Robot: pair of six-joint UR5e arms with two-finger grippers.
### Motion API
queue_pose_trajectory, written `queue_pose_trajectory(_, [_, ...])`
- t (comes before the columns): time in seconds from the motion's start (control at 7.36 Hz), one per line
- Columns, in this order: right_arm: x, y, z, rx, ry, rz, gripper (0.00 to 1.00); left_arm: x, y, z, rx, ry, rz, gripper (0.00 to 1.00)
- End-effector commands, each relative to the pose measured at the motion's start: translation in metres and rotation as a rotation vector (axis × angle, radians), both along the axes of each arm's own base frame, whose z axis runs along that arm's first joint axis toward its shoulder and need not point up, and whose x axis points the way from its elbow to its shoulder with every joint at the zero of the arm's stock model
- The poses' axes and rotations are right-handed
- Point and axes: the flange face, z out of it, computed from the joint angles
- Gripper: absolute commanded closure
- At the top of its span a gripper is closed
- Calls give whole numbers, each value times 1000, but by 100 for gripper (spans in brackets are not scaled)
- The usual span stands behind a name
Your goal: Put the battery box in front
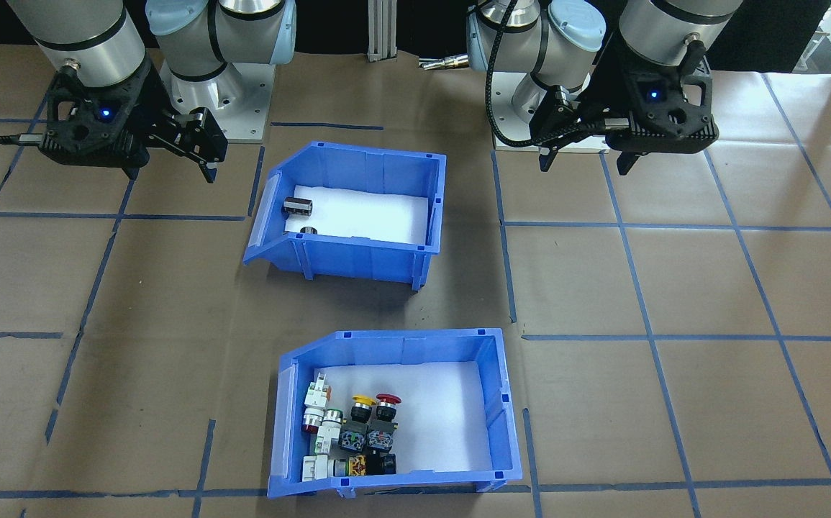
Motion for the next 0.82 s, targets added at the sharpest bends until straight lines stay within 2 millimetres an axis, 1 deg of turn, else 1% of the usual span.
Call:
queue_pose_trajectory(0.0, [0,-13,-8,10,-5,7,0,-2,0,-7,12,1,65,1])
queue_pose_trajectory(0.14, [1,-30,-9,13,-9,10,0,0,-3,-16,35,-23,205,1])
queue_pose_trajectory(0.27, [4,-49,-10,12,-16,27,0,-1,2,-15,35,-25,309,2])
queue_pose_trajectory(0.41, [14,-65,-10,6,-22,178,0,-4,9,-21,52,-16,355,3])
queue_pose_trajectory(0.54, [29,-74,0,-20,-26,359,0,-7,28,-27,70,-26,504,3])
queue_pose_trajectory(0.68, [38,-87,-2,-23,-28,480,0,-23,62,-33,89,-27,639,3])
